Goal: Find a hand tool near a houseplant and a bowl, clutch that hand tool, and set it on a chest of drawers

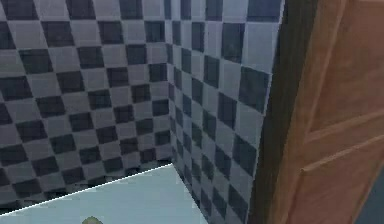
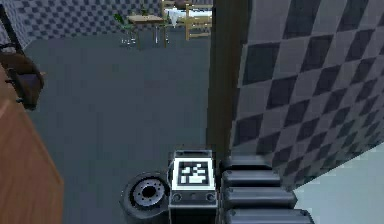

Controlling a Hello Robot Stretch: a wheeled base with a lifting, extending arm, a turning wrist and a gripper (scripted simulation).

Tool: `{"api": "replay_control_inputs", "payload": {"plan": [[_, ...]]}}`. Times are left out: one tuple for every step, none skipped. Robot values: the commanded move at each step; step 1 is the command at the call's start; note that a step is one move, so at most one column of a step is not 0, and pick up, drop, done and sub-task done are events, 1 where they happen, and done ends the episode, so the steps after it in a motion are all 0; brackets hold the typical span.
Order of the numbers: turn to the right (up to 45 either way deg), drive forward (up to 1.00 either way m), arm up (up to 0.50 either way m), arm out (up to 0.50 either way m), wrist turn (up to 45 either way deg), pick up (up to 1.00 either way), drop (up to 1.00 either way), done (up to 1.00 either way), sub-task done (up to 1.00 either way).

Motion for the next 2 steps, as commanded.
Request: {"api": "replay_control_inputs", "payload": {"plan": [[45.0, 0.0, 0.0, 0.0, 0.0, 0.0, 0.0, 0.0, 0.0], [15.0, 0.0, 0.0, 0.0, 0.0, 0.0, 0.0, 0.0, 0.0]]}}
